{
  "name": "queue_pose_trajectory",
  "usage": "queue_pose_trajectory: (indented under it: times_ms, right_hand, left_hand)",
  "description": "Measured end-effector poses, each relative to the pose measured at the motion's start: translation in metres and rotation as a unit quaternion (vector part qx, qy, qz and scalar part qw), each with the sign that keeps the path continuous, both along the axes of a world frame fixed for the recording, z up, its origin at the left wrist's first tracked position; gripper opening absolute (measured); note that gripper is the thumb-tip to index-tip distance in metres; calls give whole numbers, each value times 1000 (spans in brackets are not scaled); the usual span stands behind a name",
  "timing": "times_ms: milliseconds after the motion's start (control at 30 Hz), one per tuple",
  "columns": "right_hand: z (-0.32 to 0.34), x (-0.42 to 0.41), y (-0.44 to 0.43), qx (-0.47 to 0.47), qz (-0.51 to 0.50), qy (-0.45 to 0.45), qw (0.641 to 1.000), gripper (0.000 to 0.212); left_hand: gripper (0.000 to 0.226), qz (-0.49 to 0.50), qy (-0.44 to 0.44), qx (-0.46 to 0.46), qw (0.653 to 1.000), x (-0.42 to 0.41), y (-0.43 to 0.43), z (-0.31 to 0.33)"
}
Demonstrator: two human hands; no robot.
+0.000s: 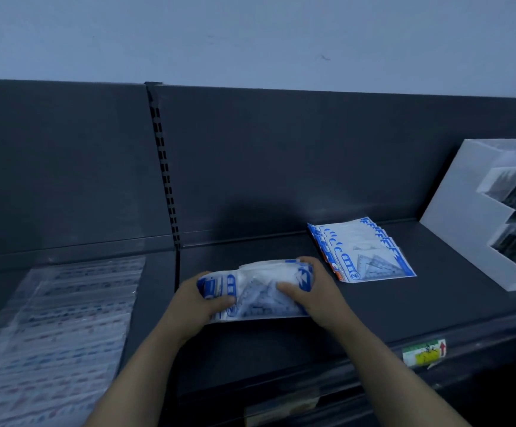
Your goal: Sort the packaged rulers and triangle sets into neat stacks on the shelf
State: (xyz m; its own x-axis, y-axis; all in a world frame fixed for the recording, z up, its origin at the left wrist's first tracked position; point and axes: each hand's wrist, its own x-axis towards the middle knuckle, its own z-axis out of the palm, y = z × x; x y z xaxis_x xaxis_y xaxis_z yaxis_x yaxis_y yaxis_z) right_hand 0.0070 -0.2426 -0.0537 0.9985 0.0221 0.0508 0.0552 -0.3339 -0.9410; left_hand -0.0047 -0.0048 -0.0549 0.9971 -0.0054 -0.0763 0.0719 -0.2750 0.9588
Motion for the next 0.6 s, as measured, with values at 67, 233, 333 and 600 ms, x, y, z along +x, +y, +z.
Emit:
queue_pose_trajectory:
  times_ms: [67,233,333,600]
  right_hand:
    - [12,-2,-15,-23,0,13,1000,53]
    - [51,1,-81,-54,-16,29,998,45]
    - [64,11,-127,8,-1,37,999,43]
    - [40,44,-224,1,-23,61,998,52]
  left_hand:
    - [28,-7,2,-18,1000,2,-15,6]
    - [33,-28,3,-59,998,18,-81,26]
    - [36,-31,12,-84,996,35,-128,31]
    - [38,-32,-2,-60,998,53,-226,13]
